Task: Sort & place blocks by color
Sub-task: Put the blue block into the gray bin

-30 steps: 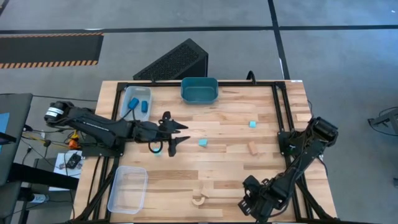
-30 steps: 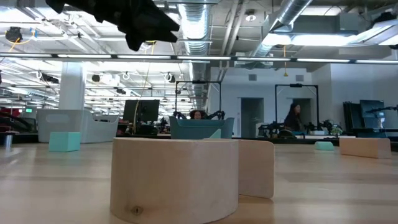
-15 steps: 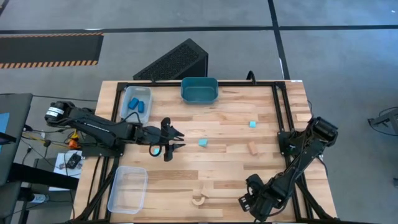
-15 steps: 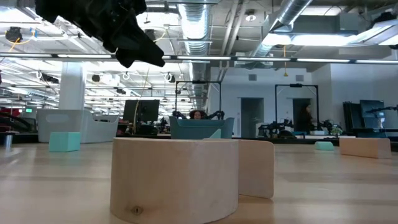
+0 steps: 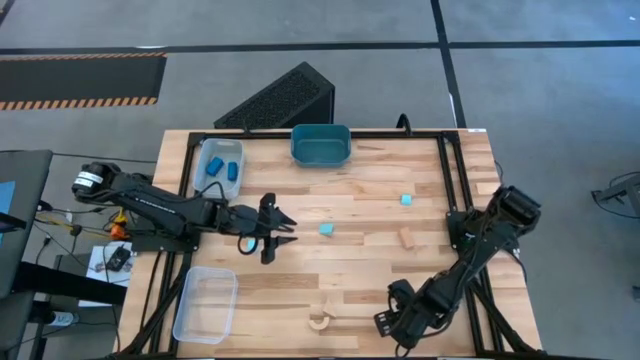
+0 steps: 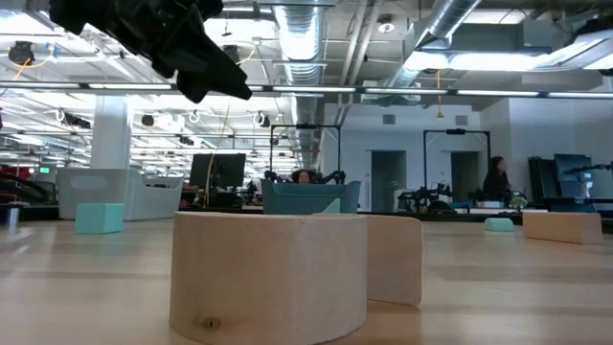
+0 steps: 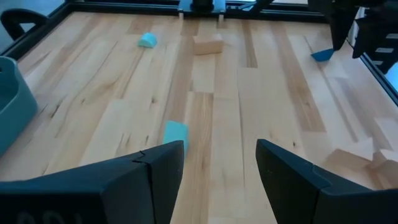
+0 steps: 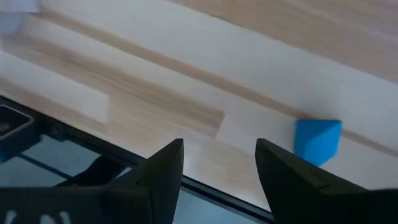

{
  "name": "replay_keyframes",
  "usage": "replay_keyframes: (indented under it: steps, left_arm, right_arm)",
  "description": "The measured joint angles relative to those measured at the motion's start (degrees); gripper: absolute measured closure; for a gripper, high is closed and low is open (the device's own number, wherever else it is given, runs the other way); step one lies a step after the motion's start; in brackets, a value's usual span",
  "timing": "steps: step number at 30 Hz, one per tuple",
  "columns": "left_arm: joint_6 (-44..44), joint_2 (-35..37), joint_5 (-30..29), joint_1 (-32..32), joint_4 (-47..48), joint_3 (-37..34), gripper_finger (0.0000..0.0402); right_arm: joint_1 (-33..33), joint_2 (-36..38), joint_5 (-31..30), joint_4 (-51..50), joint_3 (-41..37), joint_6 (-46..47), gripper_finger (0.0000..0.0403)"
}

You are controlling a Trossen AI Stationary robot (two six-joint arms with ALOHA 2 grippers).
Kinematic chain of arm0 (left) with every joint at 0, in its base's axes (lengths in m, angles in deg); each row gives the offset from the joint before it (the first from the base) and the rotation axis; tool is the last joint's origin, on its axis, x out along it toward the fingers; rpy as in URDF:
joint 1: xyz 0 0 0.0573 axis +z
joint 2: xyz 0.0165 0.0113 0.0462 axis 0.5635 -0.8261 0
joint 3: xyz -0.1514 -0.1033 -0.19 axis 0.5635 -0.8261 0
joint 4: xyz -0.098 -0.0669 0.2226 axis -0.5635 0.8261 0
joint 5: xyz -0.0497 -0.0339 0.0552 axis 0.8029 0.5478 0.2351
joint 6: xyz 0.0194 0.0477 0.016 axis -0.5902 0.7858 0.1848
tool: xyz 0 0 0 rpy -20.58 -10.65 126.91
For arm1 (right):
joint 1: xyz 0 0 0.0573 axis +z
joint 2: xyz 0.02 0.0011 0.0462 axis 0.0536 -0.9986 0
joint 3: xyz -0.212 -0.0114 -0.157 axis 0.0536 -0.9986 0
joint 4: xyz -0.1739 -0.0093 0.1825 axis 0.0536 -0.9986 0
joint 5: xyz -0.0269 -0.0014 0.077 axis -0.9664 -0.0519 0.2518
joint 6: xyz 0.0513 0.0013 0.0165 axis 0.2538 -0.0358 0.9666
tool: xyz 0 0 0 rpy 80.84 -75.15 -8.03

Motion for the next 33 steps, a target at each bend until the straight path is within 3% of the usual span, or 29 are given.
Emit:
replay_keyframes:
  steps: [22,27,33]
  left_arm:
    - [-5.15,0.0,0.71,-2.3,0.49,0.44,0.0212]
    - [-4.06,0.01,4.91,-3.26,-8.68,-0.04,0.0212]
    - [-3.68,0.04,4.22,-6.44,-13.88,-2.01,0.0212]
  right_arm:
    - [-1.16,0.0,2.96,-0.24,0.0,-2.6,0.0182]
    - [-1.0,-3.53,2.79,3.33,-0.07,-2.98,0.0182]
    - [-1.02,-7.07,1.27,9.87,0.02,-3.76,0.0182]
